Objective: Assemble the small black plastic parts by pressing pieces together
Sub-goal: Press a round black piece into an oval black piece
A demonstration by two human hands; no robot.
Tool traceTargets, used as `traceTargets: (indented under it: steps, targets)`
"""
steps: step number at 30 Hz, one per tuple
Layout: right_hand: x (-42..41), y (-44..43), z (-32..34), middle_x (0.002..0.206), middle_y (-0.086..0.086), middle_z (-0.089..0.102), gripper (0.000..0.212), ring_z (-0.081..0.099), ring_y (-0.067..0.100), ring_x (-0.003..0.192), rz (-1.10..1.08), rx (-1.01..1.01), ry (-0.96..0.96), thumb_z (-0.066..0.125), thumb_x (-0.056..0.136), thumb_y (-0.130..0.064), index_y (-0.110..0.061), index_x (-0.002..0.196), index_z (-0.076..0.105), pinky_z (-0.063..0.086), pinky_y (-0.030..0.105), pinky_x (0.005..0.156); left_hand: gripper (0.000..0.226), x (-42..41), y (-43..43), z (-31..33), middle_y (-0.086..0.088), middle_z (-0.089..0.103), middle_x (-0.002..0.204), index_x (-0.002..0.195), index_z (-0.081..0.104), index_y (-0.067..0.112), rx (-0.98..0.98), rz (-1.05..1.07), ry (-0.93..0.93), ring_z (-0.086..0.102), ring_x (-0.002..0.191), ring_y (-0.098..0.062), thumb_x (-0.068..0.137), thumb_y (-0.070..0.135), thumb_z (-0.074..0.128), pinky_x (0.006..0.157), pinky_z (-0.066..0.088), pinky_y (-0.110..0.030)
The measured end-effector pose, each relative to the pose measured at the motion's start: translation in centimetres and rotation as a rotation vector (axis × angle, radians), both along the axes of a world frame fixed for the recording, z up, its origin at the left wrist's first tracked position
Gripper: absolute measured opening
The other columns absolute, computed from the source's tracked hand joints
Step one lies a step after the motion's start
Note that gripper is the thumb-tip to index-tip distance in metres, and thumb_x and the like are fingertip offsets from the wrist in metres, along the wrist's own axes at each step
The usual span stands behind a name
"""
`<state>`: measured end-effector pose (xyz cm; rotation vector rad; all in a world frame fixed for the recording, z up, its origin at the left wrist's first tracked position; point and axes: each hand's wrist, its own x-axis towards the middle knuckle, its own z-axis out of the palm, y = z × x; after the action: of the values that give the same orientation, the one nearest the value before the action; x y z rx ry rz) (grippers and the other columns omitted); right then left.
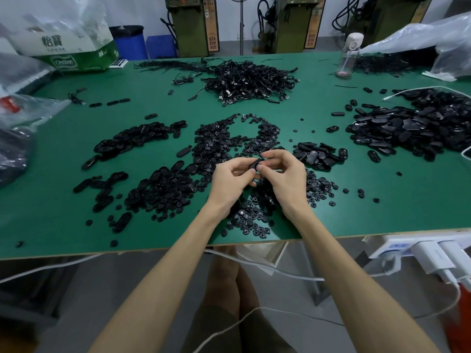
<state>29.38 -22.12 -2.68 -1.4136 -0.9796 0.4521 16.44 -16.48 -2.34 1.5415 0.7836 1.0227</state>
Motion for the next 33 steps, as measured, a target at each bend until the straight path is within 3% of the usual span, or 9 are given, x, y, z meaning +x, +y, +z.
traceTargets:
  steps: [4,11,15,21,26,33]
  targets:
    - [-0.2,-0.2,0.2,0.087,-0.004,0.074,0.018,0.071,0.008,0.084,-0.031,-0.001,-0.094,0.077,0.088,-0.005,-0.017,0.101,0.072,0.056,0.025,0.078,0.032,0.0,0.0,-0.1,0.000,0.080,0.090,0.102,0.075,0.021,-0.004,-0.006,-0.008,0.077,0.085,-0.018,0.093,-0.008,0.065,0.072,0.060,-0.025]
    - [-1.1,0.1,0.3,0.092,-0.004,0.067,0.020,0.063,0.006,0.086,-0.104,0.022,-0.424,0.069,0.088,0.002,-0.017,0.093,0.069,0.046,0.012,0.079,0.024,0.1,0.0,-0.1,0.000,0.079,0.091,0.105,0.074,0.014,-0.031,0.010,-0.002,0.077,0.084,-0.015,0.095,-0.006,0.065,0.075,0.061,-0.025]
    - [-1.2,0.2,0.1,0.093,-0.002,0.067,0.017,0.063,0.011,0.088,-0.115,0.011,-0.470,0.069,0.089,0.002,-0.015,0.094,0.069,0.049,0.021,0.080,0.023,0.1,0.1,-0.2,-0.008,0.078,0.099,0.107,0.074,0.012,-0.036,0.008,0.007,0.077,0.091,-0.021,0.095,-0.006,0.065,0.081,0.062,-0.029]
    - [-1.3,0.2,0.1,0.092,-0.002,0.066,0.017,0.061,0.011,0.087,-0.135,0.008,-0.463,0.069,0.089,0.002,-0.015,0.092,0.068,0.048,0.019,0.079,0.022,0.2,0.2,-0.3,-0.010,0.078,0.098,0.109,0.073,0.008,-0.032,0.013,0.029,0.077,0.088,-0.021,0.095,-0.007,0.064,0.078,0.061,-0.027]
    - [-1.3,0.2,0.1,0.092,-0.002,0.066,0.015,0.062,0.014,0.088,-0.106,0.007,-0.487,0.068,0.089,0.002,-0.012,0.093,0.070,0.053,0.030,0.082,0.024,0.1,0.4,-0.4,-0.013,0.078,0.102,0.113,0.074,0.001,-0.011,0.044,0.053,0.077,0.092,-0.024,0.095,-0.007,0.061,0.085,0.063,-0.035]
    - [-1.8,0.0,0.3,0.107,0.002,0.074,0.026,0.067,0.017,0.104,-0.041,0.005,-0.561,0.062,0.092,0.003,-0.009,0.111,0.075,0.054,0.036,0.094,0.019,-0.2,0.6,-0.5,-0.011,0.078,0.098,0.116,0.072,-0.003,-0.060,0.109,-0.016,0.077,0.084,-0.017,0.099,-0.001,0.062,0.076,0.060,-0.025]
